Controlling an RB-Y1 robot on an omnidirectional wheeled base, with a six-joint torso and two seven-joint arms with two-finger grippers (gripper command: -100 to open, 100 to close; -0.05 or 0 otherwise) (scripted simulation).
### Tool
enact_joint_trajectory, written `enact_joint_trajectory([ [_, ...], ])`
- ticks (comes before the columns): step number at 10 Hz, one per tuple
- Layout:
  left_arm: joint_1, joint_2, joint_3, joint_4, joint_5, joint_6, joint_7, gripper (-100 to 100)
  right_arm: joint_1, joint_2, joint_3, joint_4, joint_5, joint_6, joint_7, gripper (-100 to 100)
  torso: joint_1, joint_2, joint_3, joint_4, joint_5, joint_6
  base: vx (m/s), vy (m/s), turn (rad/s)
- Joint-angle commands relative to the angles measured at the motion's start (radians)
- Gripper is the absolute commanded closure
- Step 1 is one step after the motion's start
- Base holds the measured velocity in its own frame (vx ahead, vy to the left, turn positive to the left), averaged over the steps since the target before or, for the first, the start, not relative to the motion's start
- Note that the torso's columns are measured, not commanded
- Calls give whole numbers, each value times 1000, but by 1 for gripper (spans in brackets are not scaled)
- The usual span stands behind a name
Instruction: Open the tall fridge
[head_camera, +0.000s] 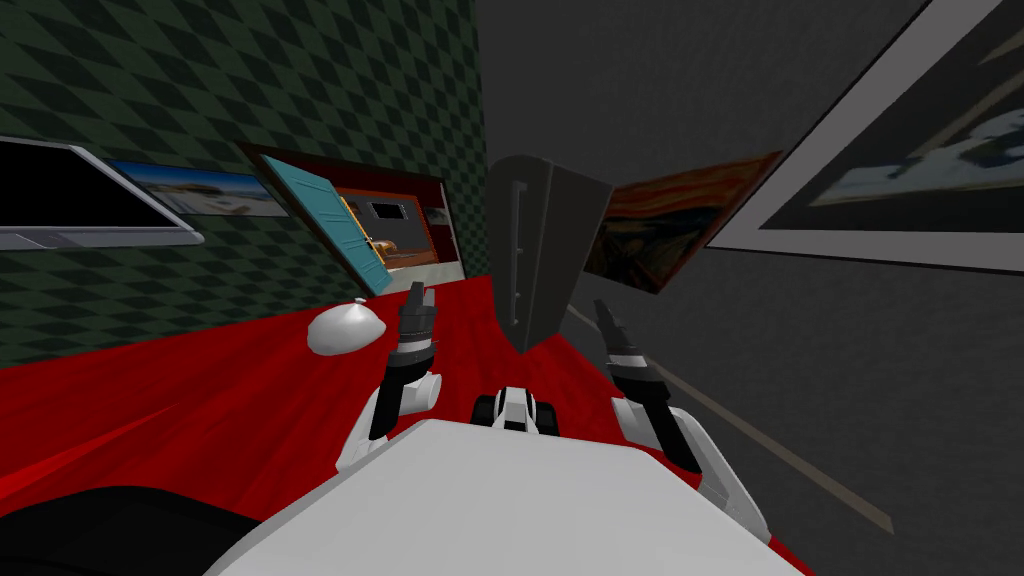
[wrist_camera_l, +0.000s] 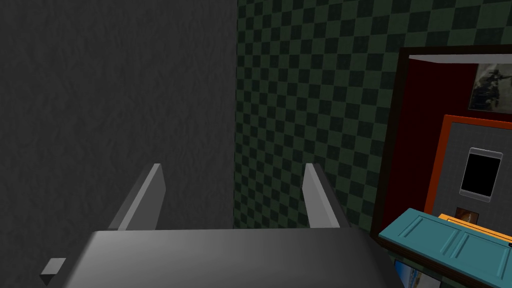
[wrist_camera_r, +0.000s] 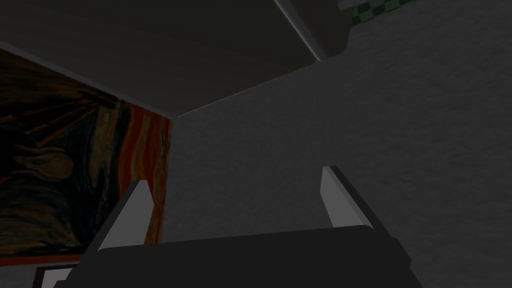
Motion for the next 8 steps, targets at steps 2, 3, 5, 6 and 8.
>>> enact_joint_trajectory([
  [2, 0, 0, 0, 0, 0, 0, 0, 0, -1, -20, -12, -34, 109, 37, 96, -100, 2, 0, 0, 0, 0, 0, 140, 111, 52],
  [3, 0, 0, 0, 0, 0, 0, 0, 0, -1, -22, -16, -44, 139, 48, 124, -100, 3, -1, 0, 0, 1, 0, 135, 130, 53],
  [5, 0, 0, 0, 0, 0, 0, 0, 0, -2, -25, -20, -53, 176, 60, 153, -100, 3, 0, 0, 0, 1, 0, 119, 120, 35],
  [6, 0, 0, 0, 0, 0, 0, 0, 0, -2, -26, -24, -63, 210, 71, 181, -100, 0, 3, 2, 1, 0, 0, 74, 80, 30],
  [8, 0, 0, 0, 0, 0, 0, 0, 0, -4, -29, -32, -82, 272, 95, 239, -100, 1, 0, 0, 0, 0, 0, 124, 104, 62],
])
